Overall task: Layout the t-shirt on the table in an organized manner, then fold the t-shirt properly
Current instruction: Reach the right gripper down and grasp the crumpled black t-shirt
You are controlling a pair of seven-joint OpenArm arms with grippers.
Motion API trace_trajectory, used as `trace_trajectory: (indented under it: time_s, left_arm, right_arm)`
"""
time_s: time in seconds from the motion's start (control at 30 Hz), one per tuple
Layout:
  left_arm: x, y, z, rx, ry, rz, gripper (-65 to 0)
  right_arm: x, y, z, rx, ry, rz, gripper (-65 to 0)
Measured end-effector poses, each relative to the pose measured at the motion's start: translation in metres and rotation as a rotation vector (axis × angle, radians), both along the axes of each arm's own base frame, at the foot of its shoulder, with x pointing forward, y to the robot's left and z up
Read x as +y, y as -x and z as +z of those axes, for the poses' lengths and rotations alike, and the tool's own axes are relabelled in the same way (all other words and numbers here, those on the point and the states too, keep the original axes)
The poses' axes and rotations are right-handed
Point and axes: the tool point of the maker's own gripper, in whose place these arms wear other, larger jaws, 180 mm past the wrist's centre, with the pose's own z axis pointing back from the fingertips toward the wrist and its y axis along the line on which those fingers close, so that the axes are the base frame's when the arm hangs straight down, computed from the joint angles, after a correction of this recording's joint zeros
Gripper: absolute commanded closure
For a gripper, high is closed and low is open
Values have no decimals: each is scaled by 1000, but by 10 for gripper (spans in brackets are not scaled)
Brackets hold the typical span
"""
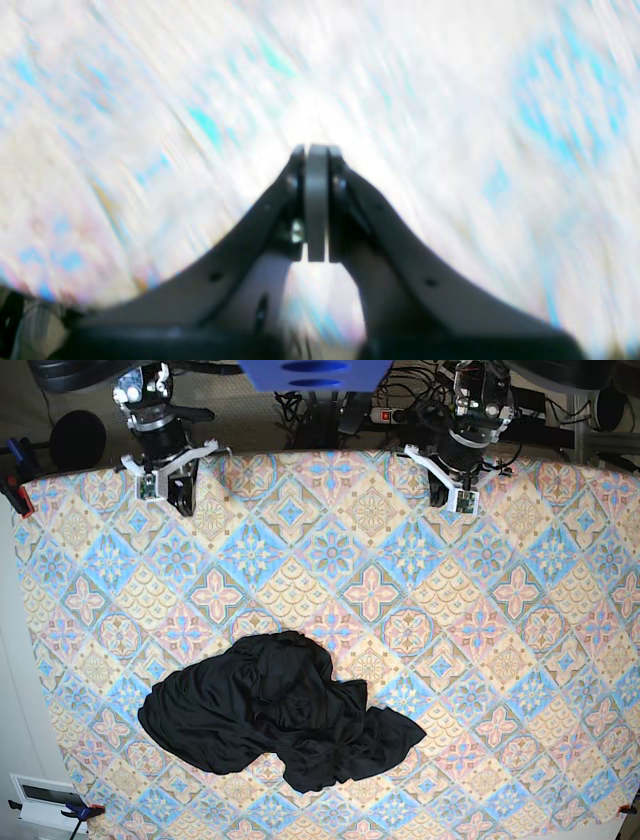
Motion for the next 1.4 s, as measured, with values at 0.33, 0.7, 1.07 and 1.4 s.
trace_trajectory:
  time_s: [0.33,0.7,1.07,1.4]
  left_arm:
    - [-5,-57,26,-95,44,1,-2]
    - [-2,-77,29,-121,37,10,-98]
    - [-2,-77,29,-122,41,9,-138]
    - [-2,-77,29,-122,40,10,-138]
  right_arm:
    - [66,-82,32,-82,-23,202,-2]
    - [101,-148,20,-99,-5,271,-199]
    - [133,-203,-5,-114,274,416,-222]
    - [133,-234,-4,-99,304,392,-347]
